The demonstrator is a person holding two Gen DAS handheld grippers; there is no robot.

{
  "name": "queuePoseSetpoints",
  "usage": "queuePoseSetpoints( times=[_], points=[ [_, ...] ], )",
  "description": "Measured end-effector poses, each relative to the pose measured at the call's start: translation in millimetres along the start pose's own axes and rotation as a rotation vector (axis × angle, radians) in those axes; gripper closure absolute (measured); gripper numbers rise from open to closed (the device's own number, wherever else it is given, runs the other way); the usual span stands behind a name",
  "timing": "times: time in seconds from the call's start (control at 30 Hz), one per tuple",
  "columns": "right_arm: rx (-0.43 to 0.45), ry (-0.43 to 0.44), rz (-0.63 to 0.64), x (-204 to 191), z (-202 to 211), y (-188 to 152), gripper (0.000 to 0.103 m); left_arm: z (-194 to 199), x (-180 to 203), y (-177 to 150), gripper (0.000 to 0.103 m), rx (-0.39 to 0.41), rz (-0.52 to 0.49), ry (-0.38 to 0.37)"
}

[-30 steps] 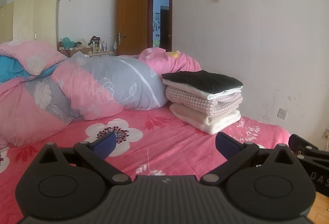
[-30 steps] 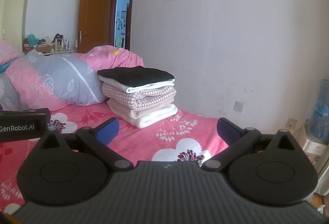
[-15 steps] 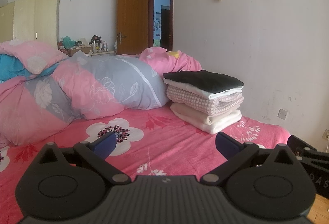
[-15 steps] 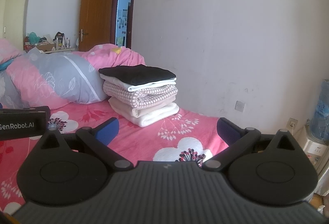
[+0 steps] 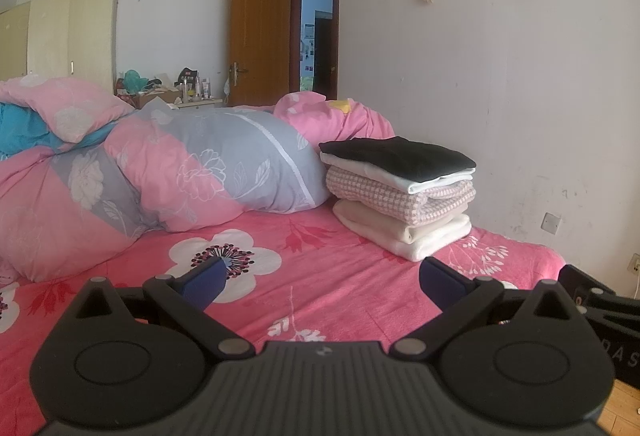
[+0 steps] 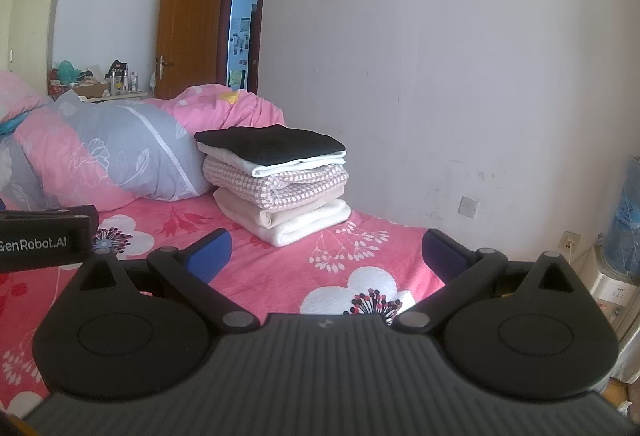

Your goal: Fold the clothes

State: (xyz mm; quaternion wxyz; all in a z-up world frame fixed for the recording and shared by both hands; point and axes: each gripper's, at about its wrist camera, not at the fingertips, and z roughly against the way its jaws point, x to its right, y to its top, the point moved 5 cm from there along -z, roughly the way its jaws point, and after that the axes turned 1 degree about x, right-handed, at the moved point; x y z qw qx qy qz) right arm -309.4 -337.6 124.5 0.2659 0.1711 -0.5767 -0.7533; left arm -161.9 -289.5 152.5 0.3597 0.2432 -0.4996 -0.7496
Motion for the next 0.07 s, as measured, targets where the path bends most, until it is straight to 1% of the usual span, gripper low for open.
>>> queuePoseSetpoints(
  times=[0.07],
  points=[
    [-0.001, 0.001, 0.000, -0.6, -0.2, -0.3, 0.001, 0.1, -0.5, -0.5, 0.000, -0.001, 0.001, 0.001]
  ],
)
